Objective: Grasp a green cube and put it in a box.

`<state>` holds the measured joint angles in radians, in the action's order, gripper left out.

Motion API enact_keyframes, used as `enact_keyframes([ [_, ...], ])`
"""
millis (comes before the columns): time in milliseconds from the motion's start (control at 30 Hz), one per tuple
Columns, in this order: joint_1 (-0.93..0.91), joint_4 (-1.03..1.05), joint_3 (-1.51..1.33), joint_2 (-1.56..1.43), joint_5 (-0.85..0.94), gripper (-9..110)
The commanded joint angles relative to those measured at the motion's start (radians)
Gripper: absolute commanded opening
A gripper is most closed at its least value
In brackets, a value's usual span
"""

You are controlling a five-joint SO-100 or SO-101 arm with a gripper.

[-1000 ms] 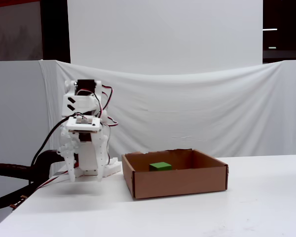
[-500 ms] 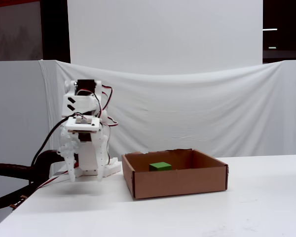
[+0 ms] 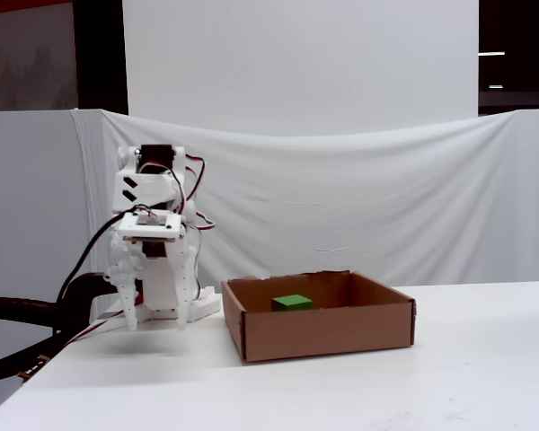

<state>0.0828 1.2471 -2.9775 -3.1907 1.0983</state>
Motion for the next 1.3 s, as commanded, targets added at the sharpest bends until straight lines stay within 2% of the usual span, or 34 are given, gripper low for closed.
enact_keyframes([
  [0, 0.005, -0.005, 0.005, 0.008, -0.008, 21],
  [1267, 0.005, -0.006, 0.005, 0.008, -0.034, 21],
])
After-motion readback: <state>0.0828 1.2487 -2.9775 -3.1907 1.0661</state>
